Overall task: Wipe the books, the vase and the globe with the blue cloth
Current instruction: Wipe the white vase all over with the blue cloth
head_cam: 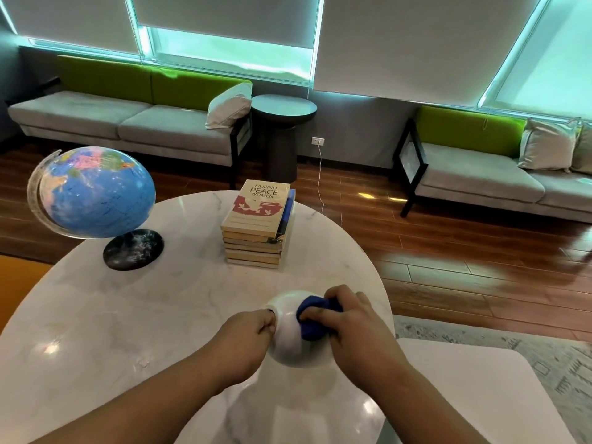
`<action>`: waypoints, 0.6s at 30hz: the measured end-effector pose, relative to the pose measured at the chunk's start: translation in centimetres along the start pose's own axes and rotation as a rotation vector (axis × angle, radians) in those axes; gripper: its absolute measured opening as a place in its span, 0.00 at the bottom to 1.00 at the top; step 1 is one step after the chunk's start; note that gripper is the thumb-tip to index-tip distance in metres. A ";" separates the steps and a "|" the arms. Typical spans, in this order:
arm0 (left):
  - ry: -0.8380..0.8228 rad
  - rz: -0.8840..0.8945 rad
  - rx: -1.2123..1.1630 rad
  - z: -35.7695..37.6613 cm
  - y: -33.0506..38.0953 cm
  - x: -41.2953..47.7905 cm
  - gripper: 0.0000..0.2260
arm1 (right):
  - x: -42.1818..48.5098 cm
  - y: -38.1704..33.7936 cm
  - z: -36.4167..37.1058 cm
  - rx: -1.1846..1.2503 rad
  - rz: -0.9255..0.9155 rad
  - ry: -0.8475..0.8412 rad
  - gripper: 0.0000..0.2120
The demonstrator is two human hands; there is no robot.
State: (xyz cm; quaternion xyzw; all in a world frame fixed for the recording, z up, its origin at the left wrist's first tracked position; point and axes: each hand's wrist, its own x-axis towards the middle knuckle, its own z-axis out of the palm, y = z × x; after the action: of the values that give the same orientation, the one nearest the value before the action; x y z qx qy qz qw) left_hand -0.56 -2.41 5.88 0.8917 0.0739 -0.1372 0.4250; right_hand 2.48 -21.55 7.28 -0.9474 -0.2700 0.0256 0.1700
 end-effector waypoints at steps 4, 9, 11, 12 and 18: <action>-0.005 0.001 0.011 0.0 0.3 0.0 0.13 | -0.1 -1.1 0.2 -0.064 -0.090 -0.073 0.23; 0.020 -0.012 -0.044 -0.1 -0.7 -0.2 0.12 | -0.1 2.9 1.2 0.144 0.105 0.002 0.19; 0.034 -0.015 -0.076 -0.1 -1.2 -0.2 0.12 | -0.3 4.2 2.5 0.243 0.230 0.015 0.19; 0.042 -0.012 -0.077 -0.1 -1.5 -0.2 0.12 | -0.5 4.4 3.2 0.285 0.254 0.010 0.19; 0.032 -0.013 -0.055 -0.6 -3.1 -0.2 0.11 | -2.0 4.3 6.0 0.558 0.274 0.011 0.26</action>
State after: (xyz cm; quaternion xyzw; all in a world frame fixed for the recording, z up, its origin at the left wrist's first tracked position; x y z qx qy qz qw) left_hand -1.39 -0.04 4.00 0.8813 0.0903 -0.1234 0.4471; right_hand 2.07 -24.16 0.15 -0.8919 -0.1216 0.1164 0.4197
